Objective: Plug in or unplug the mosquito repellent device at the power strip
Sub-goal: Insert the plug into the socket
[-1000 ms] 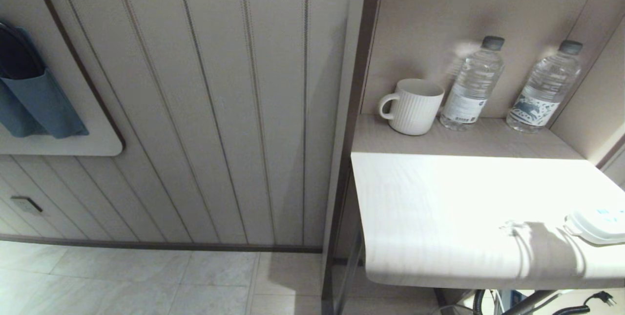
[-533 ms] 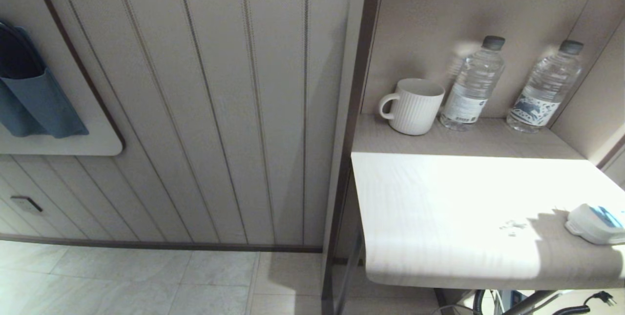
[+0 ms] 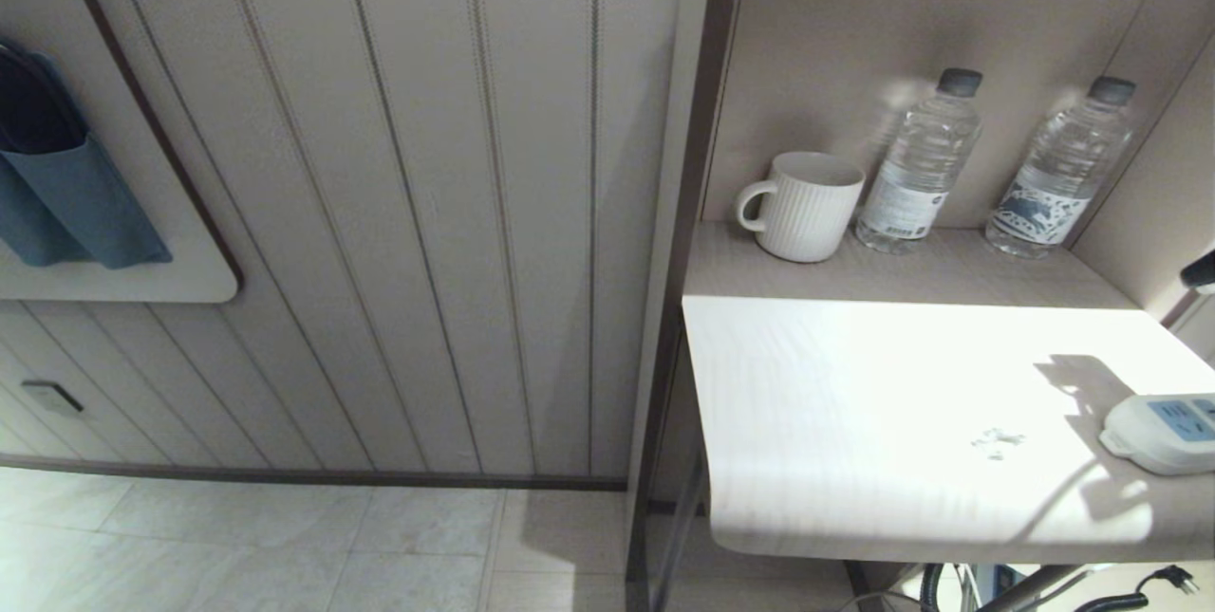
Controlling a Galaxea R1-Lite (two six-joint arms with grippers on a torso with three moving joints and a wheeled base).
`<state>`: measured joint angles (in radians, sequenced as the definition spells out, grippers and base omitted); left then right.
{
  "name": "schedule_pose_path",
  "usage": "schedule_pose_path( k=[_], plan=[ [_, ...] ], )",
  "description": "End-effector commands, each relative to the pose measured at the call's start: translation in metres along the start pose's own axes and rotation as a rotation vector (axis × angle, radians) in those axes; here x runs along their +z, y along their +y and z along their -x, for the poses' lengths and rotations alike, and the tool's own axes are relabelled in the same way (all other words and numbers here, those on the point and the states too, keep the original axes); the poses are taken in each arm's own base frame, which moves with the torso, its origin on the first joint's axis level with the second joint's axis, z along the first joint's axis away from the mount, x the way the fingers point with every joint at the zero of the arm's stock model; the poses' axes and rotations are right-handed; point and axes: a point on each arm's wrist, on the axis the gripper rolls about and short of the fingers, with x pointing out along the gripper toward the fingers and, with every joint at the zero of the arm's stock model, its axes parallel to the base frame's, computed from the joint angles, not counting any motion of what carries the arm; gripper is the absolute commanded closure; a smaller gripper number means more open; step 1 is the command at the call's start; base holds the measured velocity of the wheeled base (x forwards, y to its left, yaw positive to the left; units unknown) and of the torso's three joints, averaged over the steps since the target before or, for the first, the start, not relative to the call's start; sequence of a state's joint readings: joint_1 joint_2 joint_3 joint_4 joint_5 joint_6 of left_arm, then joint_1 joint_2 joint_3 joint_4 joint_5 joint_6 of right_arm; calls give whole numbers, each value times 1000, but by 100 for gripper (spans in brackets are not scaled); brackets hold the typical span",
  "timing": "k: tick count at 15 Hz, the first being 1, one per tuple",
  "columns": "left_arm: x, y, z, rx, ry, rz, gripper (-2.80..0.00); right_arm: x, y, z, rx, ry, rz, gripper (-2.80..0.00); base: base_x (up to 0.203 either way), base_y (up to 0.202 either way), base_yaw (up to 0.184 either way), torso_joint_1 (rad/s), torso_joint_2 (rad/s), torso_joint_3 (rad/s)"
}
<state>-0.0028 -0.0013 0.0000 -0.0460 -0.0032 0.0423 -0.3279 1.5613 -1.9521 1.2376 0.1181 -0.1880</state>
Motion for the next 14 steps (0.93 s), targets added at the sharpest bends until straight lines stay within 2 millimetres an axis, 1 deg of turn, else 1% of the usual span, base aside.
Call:
schedule_pose_path(
  k=[1,6,9,12,14],
  plan=[
    [0,0,0,0,1,-1,0,0,-1,-2,4,16,-3,0,0,0,0,0,0,0],
    [0,0,0,-5,3,-1,0,-6,3,13,14,-23,1,0,0,0,0,0,0,0],
    [0,0,0,-6,2,1,0,-13,8,26,78,-55,8,0,0,0,0,0,0,0],
    [0,0,0,-5,3,3,0,-15,9,31,115,-69,8,0,0,0,0,0,0,0],
    [0,0,0,-3,3,4,0,-22,11,34,130,-23,7,0,0,0,0,0,0,0]
  ],
)
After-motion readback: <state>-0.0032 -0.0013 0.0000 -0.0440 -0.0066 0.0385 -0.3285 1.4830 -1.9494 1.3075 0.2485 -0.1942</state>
